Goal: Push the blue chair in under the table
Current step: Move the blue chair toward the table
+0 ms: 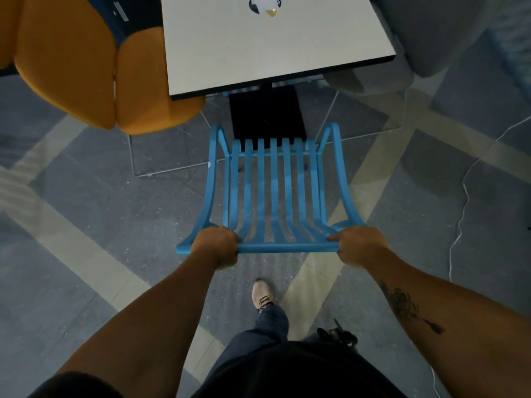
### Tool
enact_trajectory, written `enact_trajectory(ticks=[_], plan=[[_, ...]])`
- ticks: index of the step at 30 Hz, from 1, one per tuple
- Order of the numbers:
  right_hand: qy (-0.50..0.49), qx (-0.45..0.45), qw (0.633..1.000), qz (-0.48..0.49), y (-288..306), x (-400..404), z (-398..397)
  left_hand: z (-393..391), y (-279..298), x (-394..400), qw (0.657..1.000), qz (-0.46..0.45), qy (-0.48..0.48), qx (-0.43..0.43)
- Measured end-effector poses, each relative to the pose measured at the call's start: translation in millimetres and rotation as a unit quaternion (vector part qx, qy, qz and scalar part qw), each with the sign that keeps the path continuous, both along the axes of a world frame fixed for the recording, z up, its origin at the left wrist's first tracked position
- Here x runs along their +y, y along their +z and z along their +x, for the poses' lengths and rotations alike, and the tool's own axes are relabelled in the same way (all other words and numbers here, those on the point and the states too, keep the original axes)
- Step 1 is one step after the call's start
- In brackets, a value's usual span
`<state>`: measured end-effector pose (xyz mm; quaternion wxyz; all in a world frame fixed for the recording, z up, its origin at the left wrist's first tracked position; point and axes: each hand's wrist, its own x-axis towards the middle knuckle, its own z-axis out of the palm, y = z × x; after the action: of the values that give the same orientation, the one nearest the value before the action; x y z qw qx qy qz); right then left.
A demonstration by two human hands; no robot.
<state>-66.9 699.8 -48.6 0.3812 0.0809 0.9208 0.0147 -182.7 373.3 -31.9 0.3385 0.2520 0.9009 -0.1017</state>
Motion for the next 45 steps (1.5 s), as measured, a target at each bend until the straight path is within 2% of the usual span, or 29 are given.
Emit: enact_trajectory(ticks=[16, 21, 28, 45], plan=[[0.047, -0.018, 0.999, -0.016, 3, 59, -61, -40, 1, 52, 0.999, -0.011, 0.030, 0.019], [0.056, 0.009, 0.998, -0.014, 0, 72, -76, -53, 5, 64, 0.999, -0.007, 0.049, 0.018], [0.119, 0.026, 0.992, -0.013, -8, 91, -93, -64, 6, 77, 0.998, -0.012, 0.063, 0.004], [0.103, 0.068, 0.992, -0.033, -7, 129, -138, -103, -7, 107, 0.999, 0.001, 0.043, 0.030]])
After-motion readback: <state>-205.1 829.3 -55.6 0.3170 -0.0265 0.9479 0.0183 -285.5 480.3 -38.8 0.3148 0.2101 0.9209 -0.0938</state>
